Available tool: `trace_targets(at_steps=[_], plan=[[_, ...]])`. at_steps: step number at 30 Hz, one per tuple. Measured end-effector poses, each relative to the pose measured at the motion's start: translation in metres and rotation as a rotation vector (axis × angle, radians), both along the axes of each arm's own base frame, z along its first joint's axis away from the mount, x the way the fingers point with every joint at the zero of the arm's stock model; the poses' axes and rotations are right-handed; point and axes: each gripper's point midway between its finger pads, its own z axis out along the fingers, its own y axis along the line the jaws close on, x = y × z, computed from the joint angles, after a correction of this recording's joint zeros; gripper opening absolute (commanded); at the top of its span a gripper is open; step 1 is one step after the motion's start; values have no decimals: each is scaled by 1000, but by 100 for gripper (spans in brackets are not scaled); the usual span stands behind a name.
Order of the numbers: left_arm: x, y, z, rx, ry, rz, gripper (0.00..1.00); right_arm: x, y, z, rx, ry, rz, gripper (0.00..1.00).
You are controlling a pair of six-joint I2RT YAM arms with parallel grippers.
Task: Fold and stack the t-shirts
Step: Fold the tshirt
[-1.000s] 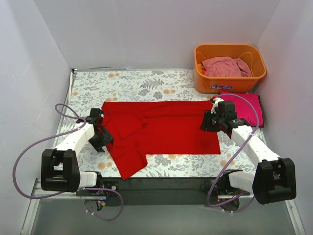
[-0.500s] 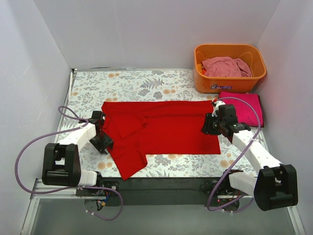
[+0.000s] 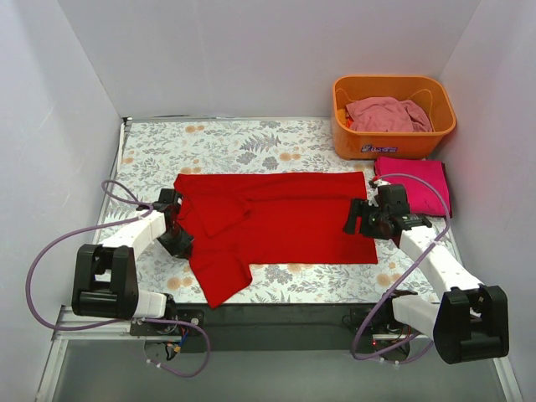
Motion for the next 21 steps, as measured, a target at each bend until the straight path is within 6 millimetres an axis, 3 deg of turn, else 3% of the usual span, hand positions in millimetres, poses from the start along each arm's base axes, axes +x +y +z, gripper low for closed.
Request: trace_targets(at_steps=[7, 12, 21], plan=[[0, -1, 1, 28, -13, -25, 0, -17, -28, -17, -2, 121, -133, 75], [1, -1, 1, 36, -26, -32, 0, -44, -51, -39, -9, 244, -244, 67], [0, -1, 2, 46, -41, -38, 0, -69, -60, -45, -48, 348, -296, 51]])
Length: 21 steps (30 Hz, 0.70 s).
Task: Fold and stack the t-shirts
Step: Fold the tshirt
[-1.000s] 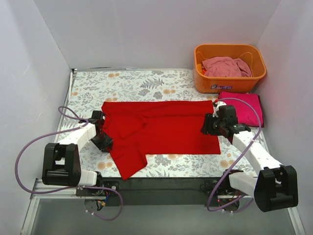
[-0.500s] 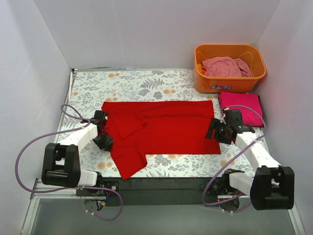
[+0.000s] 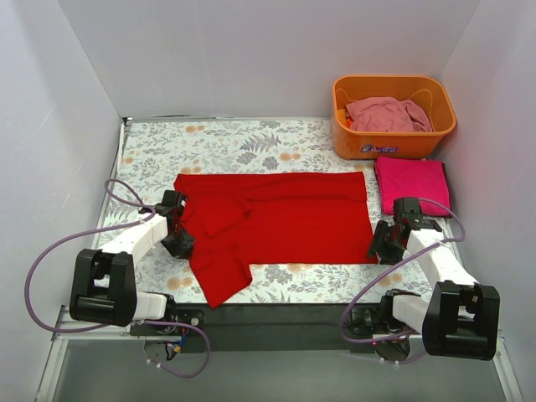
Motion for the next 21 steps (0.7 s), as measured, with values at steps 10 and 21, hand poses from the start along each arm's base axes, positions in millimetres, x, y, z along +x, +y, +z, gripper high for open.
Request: trace_targets(at_steps=[10, 21], plan=[[0, -1, 0, 6, -16, -9, 0, -6, 0, -4, 6, 45, -27, 46], [1, -1, 1, 6, -22, -11, 0, -1, 0, -8, 14, 42, -32, 24]])
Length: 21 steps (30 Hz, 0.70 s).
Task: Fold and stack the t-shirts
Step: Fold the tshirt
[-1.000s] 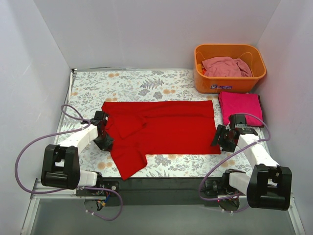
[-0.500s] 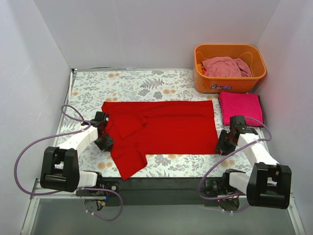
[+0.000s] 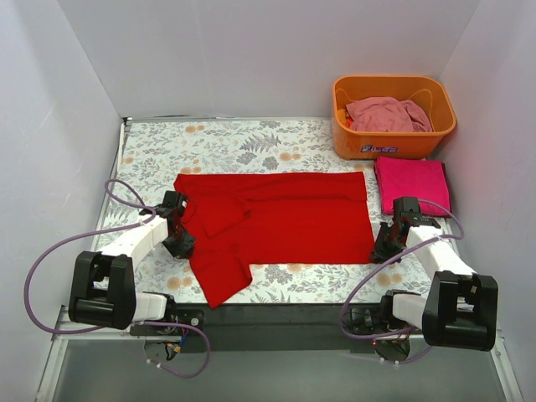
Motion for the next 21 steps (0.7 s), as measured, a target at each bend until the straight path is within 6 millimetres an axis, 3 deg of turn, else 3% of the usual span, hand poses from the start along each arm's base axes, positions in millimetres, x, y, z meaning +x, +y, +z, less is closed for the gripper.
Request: trace_targets(at_steps=[1, 2, 3, 14, 21], plan=[[0, 0, 0, 0, 0, 0, 0, 0, 1, 0, 3, 0, 3, 20], [0, 0, 0, 0, 0, 0, 0, 0, 1, 0, 6, 0, 3, 5], [0, 0, 0, 0, 0, 0, 0, 0, 1, 0, 8, -1, 3, 1], [6, -1, 11, -14, -30, -1, 0, 9, 2, 11, 12, -57, 11, 1], [28, 1, 36, -18, -82, -2, 0, 37, 3, 38, 20, -145, 40, 1]])
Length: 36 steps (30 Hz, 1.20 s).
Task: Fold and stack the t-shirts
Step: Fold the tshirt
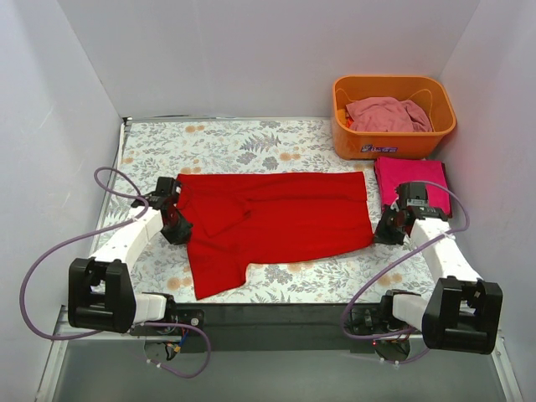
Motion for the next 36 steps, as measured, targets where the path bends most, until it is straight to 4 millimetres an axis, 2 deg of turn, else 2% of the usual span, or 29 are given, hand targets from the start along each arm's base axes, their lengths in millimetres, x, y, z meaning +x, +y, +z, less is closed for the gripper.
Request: trace_targets(at_steps=[4, 9, 16, 28, 36], plan=[[9, 2, 11, 1, -18, -2, 0, 15, 0, 10, 0, -24, 20, 1], [18, 7, 21, 4, -18, 0, 0, 26, 0, 14, -2, -22, 45, 1], [41, 13, 32, 9, -27, 4, 0, 44, -3, 19, -13, -27, 64, 1], [64, 15, 18, 5, 31, 12, 0, 73, -3, 15, -6, -28, 69, 1], [79, 16, 13, 9, 44, 12, 0, 97, -7, 24, -25, -63, 63, 1]])
